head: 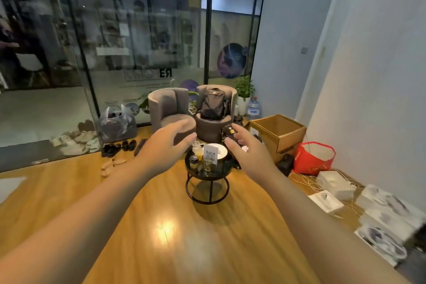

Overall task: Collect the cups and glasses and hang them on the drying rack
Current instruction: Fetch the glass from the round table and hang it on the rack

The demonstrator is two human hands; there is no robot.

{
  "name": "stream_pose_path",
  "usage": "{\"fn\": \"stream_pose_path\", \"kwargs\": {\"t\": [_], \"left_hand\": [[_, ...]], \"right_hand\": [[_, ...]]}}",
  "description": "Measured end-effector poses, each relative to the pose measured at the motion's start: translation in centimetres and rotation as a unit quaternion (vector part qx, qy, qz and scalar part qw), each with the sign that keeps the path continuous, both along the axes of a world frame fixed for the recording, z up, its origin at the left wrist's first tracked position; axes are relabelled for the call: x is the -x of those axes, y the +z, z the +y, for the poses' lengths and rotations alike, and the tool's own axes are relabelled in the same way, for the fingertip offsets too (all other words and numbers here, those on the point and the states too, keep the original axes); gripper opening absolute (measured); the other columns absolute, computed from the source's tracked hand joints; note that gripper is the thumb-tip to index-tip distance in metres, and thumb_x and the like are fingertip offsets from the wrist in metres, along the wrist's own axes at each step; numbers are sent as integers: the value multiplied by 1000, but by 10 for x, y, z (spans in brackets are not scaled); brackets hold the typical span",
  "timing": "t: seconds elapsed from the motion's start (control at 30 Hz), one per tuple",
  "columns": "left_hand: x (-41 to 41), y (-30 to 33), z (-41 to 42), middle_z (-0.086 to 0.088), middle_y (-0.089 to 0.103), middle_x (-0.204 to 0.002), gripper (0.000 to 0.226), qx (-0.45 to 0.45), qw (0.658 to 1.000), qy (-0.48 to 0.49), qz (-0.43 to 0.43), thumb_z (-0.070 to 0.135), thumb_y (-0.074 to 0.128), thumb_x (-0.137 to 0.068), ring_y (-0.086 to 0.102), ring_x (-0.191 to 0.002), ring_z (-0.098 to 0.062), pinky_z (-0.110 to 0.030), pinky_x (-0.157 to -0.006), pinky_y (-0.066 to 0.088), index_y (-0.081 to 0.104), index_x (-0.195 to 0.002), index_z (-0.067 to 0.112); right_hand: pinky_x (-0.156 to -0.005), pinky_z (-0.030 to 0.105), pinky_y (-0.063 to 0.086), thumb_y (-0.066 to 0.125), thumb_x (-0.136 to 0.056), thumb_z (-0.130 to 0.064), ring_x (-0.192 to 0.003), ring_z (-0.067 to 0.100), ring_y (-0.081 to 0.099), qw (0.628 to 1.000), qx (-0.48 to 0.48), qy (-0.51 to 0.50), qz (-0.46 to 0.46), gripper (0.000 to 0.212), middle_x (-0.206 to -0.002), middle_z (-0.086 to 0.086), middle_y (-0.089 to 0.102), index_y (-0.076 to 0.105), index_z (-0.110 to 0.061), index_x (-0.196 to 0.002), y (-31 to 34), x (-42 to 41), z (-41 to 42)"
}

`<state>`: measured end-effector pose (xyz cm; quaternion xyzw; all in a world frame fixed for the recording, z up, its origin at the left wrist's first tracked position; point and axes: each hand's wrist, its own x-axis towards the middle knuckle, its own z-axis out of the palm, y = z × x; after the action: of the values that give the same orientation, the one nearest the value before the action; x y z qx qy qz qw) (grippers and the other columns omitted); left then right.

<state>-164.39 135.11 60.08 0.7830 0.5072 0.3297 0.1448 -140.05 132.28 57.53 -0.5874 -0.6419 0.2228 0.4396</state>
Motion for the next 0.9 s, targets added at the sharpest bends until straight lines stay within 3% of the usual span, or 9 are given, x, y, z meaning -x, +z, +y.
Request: {"fn": "stream_pose_path", "kwargs": {"t": [0.27,0.47,0.63,0.9], "left_hand": [[-55,-44,159,10,46,-158,63,25,997,-70,11,56,52,-100,40,-146,-11,-41,-117,39,40,-156,32],[-95,-63,282,9,46,-158,61,52,997,-55,24,52,53,-101,41,-145,-11,-45,-117,40,40,-157,31],[-125,-81,384,9,47,-158,60,73,996,-31,30,51,54,-101,42,-145,-11,-43,-117,40,40,-156,32],[-154,-163,536,7,48,-157,59,109,991,-23,70,49,58,-100,40,-146,-16,-45,-117,39,42,-155,33]], "right_hand": [[-110,39,46,55,-100,-56,-142,15,47,999,11,-48,-21,64,-157,-4,50,38,-36,-159,-31,-33,134],[-105,32,40,55,-101,-55,-145,16,44,997,23,-29,-66,64,-159,-6,47,37,-37,-159,-50,-83,258],[-116,46,41,55,-99,-60,-148,16,40,993,44,-1,-109,67,-162,-10,43,34,-40,-159,-66,-121,362],[-116,49,41,56,-96,-64,-147,16,41,986,79,28,-142,70,-159,-8,47,35,-40,-159,-133,-153,523]]}}
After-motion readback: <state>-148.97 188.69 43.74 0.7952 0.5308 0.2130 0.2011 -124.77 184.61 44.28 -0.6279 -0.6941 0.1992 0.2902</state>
